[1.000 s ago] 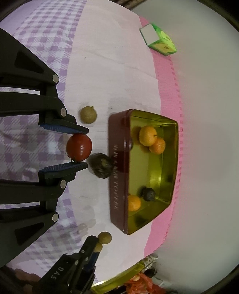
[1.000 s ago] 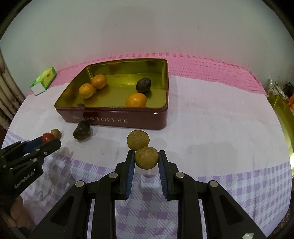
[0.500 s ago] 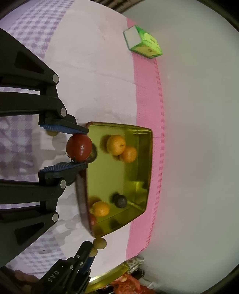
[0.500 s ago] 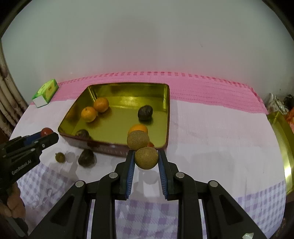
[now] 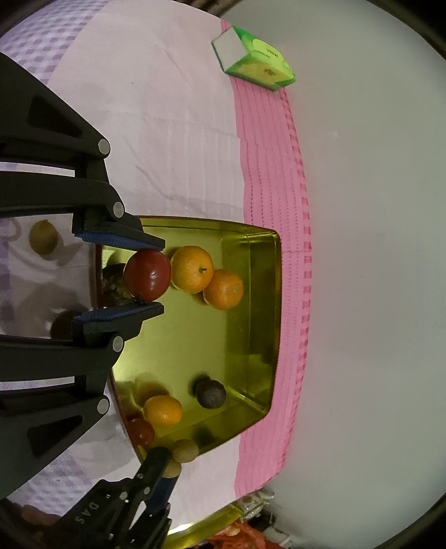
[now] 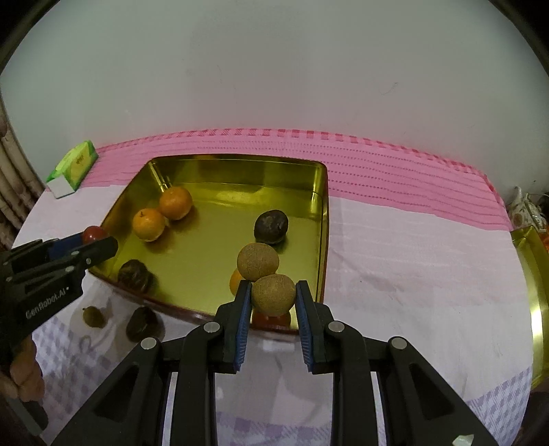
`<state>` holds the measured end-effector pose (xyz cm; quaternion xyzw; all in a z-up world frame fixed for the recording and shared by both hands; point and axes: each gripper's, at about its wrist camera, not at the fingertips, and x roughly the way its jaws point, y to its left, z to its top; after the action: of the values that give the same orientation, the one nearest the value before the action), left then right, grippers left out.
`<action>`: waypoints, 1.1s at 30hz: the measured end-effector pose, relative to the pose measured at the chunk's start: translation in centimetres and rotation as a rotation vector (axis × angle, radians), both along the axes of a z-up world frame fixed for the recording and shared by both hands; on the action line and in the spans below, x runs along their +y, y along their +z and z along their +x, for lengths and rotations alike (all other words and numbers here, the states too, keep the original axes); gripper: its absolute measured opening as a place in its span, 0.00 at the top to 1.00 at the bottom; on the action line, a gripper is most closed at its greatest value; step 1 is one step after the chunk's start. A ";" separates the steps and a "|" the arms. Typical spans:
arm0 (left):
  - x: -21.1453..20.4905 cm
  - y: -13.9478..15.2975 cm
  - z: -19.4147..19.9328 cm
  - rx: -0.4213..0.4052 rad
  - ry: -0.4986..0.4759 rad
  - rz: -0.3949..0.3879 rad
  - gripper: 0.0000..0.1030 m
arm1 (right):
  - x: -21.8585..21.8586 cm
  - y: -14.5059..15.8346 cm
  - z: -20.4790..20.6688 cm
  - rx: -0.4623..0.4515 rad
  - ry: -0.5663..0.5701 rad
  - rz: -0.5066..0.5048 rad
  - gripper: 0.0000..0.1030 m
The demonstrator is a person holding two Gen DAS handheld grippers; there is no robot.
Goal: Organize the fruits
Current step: 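Carry the longan and tomato over the red tin with both tools, then open the left tool to drop the tomato while the right tool releases the longan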
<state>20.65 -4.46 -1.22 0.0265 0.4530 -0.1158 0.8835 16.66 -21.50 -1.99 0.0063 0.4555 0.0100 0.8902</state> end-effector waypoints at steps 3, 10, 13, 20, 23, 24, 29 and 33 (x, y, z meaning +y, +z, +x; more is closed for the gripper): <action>0.0 -0.5 0.6 0.009 -0.002 0.003 0.70 | 0.1 -0.4 0.9 0.009 -0.002 -0.002 0.78; -0.4 -1.2 1.6 0.016 0.000 0.010 0.70 | 0.3 -1.5 2.3 0.030 -0.001 -0.008 0.78; -0.4 -1.5 1.8 0.024 0.005 0.012 0.70 | 0.4 -1.8 2.6 0.034 0.000 -0.011 0.77; -0.2 -2.6 2.0 0.049 0.017 0.020 0.70 | 0.3 -1.7 3.0 0.034 -0.004 0.002 0.77; -0.2 -2.7 2.0 0.045 0.018 0.025 0.70 | 0.3 -1.7 3.0 0.033 -0.004 0.004 0.77; -0.3 -2.7 2.0 0.047 0.017 0.023 0.69 | 0.4 -1.7 3.0 0.034 -0.003 0.004 0.77; -0.5 -2.8 2.0 0.049 0.013 0.031 0.69 | 0.5 -1.7 3.1 0.034 -0.003 0.006 0.76; -0.5 -2.8 2.0 0.055 0.018 0.026 0.69 | 0.5 -1.6 3.2 0.037 -0.004 0.009 0.76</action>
<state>22.63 -4.95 -4.07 0.0307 0.4787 -0.1025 0.8714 19.84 -20.97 -3.59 0.0116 0.4717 0.0102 0.8816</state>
